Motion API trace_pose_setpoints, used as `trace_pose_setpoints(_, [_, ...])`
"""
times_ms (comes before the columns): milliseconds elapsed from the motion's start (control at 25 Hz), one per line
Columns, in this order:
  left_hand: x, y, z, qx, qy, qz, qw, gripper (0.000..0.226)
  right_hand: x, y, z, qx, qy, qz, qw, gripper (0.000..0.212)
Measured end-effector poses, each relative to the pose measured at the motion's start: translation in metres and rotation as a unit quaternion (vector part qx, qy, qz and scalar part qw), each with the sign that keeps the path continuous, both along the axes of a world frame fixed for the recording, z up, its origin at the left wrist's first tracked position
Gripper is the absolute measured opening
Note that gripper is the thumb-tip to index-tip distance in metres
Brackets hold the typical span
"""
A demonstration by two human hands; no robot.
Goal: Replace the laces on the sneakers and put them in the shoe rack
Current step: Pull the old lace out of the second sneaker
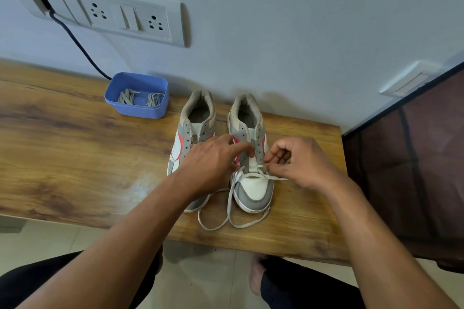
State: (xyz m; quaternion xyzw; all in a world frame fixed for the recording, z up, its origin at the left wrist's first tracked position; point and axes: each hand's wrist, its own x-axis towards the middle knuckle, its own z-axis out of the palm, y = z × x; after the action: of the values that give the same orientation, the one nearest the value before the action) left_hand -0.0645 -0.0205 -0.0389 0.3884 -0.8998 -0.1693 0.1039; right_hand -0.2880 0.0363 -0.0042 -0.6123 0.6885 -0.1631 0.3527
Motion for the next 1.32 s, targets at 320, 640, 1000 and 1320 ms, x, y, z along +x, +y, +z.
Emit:
trace_pose_setpoints(320, [0.000, 0.000, -0.002, -0.003, -0.004, 0.006, 1.000, 0.042, 0.000, -0.001, 0.000, 0.005, -0.003, 0.006, 1.000, 0.019])
trace_pose_setpoints(640, [0.000, 0.000, 0.001, -0.001, -0.004, 0.005, 1.000, 0.043, -0.008, -0.001, 0.003, -0.023, 0.006, -0.031, 0.999, 0.017])
trace_pose_setpoints(1000, [-0.002, 0.000, 0.003, 0.009, -0.013, 0.008, 1.000, 0.042, -0.006, 0.000, 0.003, -0.012, 0.013, -0.022, 1.000, 0.015])
trace_pose_setpoints(1320, [0.000, -0.001, 0.004, 0.020, -0.015, 0.007, 1.000, 0.042, -0.009, -0.001, 0.004, -0.041, 0.012, -0.037, 0.998, 0.017])
